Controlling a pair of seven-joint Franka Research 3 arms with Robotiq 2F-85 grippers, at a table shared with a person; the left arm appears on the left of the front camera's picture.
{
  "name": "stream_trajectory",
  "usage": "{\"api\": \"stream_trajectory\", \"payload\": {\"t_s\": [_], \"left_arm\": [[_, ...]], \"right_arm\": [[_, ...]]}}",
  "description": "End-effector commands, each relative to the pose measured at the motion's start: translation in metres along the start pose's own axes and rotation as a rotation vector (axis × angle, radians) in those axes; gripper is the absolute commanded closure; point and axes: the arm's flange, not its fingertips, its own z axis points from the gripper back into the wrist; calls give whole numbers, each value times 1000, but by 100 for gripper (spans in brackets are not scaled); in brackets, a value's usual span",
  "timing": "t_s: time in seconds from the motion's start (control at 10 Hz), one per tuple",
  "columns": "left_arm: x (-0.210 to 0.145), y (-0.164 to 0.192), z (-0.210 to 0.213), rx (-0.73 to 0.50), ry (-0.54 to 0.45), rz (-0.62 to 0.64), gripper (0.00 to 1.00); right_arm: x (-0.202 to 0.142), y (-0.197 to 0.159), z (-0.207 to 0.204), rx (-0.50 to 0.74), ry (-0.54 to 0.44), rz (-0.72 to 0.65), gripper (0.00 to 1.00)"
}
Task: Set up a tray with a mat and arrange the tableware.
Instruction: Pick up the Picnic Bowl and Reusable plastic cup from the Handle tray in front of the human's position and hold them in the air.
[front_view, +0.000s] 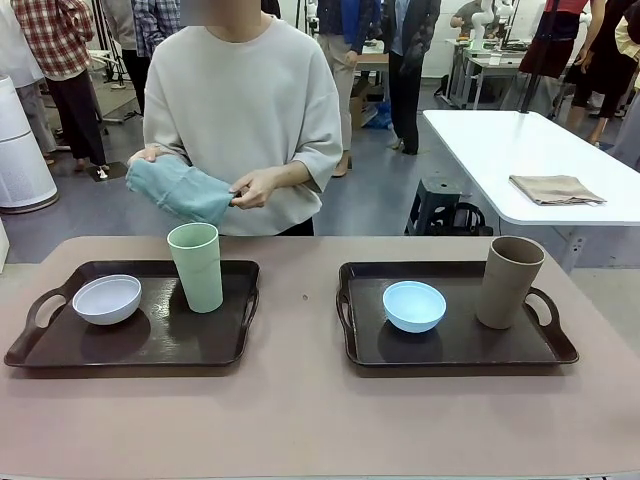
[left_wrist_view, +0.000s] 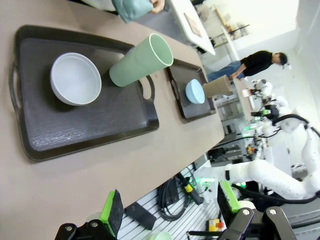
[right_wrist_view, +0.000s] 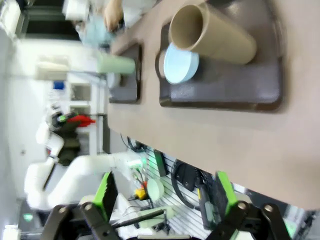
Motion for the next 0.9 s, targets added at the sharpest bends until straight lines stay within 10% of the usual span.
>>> {"api": "stream_trajectory", "payload": {"t_s": [0.0,0.3,0.8], "left_arm": [[14,-22,-9,137,62,-86,0],[29,-54,-8,243,169,-119,0],[49,-116,-31,516,227,-185,0]], "right_arm": [[37,45,-38,-132,67,206,0],[71,101,-107,-240,159,564,0],[85,155,-254,-460,47,1090,0]]}}
